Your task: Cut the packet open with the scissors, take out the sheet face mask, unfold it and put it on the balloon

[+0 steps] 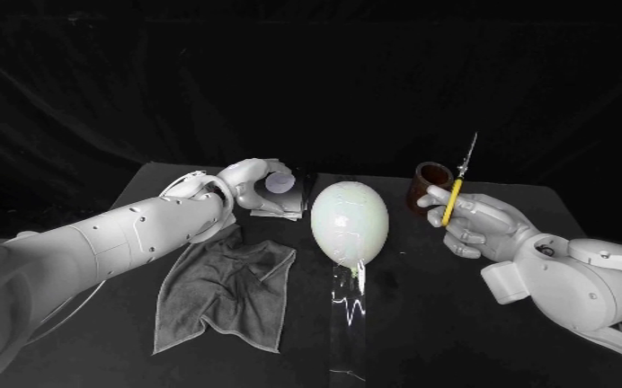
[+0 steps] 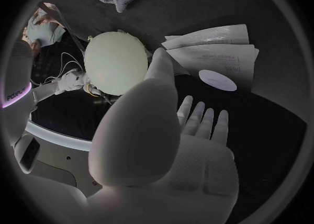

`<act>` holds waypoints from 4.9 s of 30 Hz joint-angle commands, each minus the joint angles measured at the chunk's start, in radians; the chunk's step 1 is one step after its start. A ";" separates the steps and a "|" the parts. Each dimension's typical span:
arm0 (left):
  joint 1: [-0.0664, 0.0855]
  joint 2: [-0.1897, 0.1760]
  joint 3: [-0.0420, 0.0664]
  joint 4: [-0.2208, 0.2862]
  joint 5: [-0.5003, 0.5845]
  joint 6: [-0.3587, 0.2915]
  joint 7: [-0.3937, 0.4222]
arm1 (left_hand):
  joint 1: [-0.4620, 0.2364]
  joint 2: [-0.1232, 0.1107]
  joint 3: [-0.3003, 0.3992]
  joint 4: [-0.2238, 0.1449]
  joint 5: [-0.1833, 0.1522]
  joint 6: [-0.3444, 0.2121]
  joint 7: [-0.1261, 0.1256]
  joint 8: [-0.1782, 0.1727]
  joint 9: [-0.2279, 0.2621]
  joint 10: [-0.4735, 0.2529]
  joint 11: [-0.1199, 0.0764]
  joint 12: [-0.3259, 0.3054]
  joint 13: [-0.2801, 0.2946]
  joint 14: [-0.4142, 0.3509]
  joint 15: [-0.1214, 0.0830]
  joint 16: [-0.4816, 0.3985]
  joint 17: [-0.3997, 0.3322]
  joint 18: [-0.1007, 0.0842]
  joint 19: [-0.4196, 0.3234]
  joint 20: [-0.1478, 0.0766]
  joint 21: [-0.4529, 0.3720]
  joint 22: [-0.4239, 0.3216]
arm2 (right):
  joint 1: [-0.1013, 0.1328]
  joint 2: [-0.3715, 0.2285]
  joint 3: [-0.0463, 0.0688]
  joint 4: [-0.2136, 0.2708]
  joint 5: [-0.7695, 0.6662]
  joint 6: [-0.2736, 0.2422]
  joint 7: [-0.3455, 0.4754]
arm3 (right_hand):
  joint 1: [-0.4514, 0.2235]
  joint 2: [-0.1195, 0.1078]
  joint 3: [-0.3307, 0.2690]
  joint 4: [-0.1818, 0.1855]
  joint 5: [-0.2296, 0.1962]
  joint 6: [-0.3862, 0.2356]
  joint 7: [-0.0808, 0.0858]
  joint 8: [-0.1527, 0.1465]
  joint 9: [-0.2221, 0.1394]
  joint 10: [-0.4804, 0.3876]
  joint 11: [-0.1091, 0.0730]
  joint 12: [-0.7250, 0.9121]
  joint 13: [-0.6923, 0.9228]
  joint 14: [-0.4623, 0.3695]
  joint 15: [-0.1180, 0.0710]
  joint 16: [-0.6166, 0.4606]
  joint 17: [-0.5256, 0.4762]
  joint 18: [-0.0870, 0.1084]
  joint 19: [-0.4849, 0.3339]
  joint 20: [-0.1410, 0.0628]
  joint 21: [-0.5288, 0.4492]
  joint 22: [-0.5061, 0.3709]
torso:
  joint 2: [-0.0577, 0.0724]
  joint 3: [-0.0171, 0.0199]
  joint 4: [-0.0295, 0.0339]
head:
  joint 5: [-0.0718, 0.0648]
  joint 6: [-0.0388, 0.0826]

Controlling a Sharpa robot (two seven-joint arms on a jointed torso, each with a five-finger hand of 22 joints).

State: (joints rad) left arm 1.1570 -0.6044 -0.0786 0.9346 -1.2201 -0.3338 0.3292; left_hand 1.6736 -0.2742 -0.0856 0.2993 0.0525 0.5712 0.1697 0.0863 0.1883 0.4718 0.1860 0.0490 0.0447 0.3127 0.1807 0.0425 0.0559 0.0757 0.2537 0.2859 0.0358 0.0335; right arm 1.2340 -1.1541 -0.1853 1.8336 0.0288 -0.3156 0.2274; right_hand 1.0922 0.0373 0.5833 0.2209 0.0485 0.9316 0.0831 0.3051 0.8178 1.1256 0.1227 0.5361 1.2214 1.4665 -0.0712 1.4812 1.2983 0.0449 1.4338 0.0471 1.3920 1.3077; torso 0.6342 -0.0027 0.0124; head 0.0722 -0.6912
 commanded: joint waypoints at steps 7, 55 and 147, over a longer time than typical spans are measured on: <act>0.000 0.044 0.001 -0.057 -0.107 0.033 -0.089 | 0.002 -0.006 0.011 0.001 -0.001 -0.001 0.059 0.000 0.001 -0.001 0.008 -0.005 0.000 -0.005 0.002 -0.005 -0.001 0.008 0.000 -0.005 -0.002 0.000 | -0.019 -0.014 -0.002 0.008 -0.022 0.032 0.012 | 0.030 0.036 -0.008 -0.002 0.000 0.015 -0.002 -0.012 -0.007 0.387 -0.123 0.816 0.123 0.052 0.008 -0.003 0.005 0.007 -0.004 0.000 -0.001 0.109 | -0.003 0.0014 -0.0012 | 0.005 -0.010; -0.024 0.079 0.001 -0.111 -0.113 0.170 -0.106 | 0.041 0.168 0.243 -0.036 -0.005 0.288 0.055 0.115 0.074 0.420 0.012 0.053 0.022 0.361 0.016 0.096 0.074 0.086 0.175 0.005 0.046 0.020 | -0.031 -0.023 -0.004 -0.003 -0.087 0.024 0.003 | 0.035 0.039 -0.011 -0.009 0.000 0.028 -0.004 -0.019 -0.015 0.387 -0.125 0.814 0.122 0.053 0.006 -0.002 0.006 0.010 -0.010 0.000 -0.009 0.103 | -0.003 0.0013 0.0017 | 0.003 -0.023; 0.107 -0.151 0.049 0.383 1.018 -0.033 0.084 | -0.097 0.203 0.715 -0.064 -0.005 0.372 0.047 0.185 0.096 0.597 -0.013 0.013 0.017 0.616 -0.030 0.143 0.123 0.096 0.516 0.002 0.141 0.049 | 0.027 0.078 -0.002 -0.139 -0.080 -0.066 0.041 | 0.122 -0.025 0.000 -0.150 0.000 -0.016 0.027 -0.122 -0.086 0.398 -0.101 0.796 0.105 0.066 0.025 0.019 0.061 -0.005 0.032 0.009 0.041 0.149 | -0.018 0.0048 -0.0001 | -0.047 0.063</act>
State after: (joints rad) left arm 1.2613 -0.7559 -0.0311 1.3061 -0.4490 -0.3786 0.3727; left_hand 1.5849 -0.0704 0.6240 0.2358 0.0448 0.9450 0.2145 0.2677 0.2838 1.0655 0.1715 0.0647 0.0627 0.9241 0.1520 0.1895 0.1781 0.1863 0.7734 0.2877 0.1810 0.0837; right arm 1.2597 -1.0784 -0.1878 1.6951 -0.0910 -0.3505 0.2341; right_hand 1.2070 0.0201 0.5831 0.0822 0.0485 0.9225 0.1089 0.1877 0.7344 1.1257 0.1227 0.5568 1.2478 1.4675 -0.0509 1.4971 1.3107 0.0438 1.4580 0.0556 1.4295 1.3076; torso 0.6174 0.0023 0.0120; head 0.0396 -0.6332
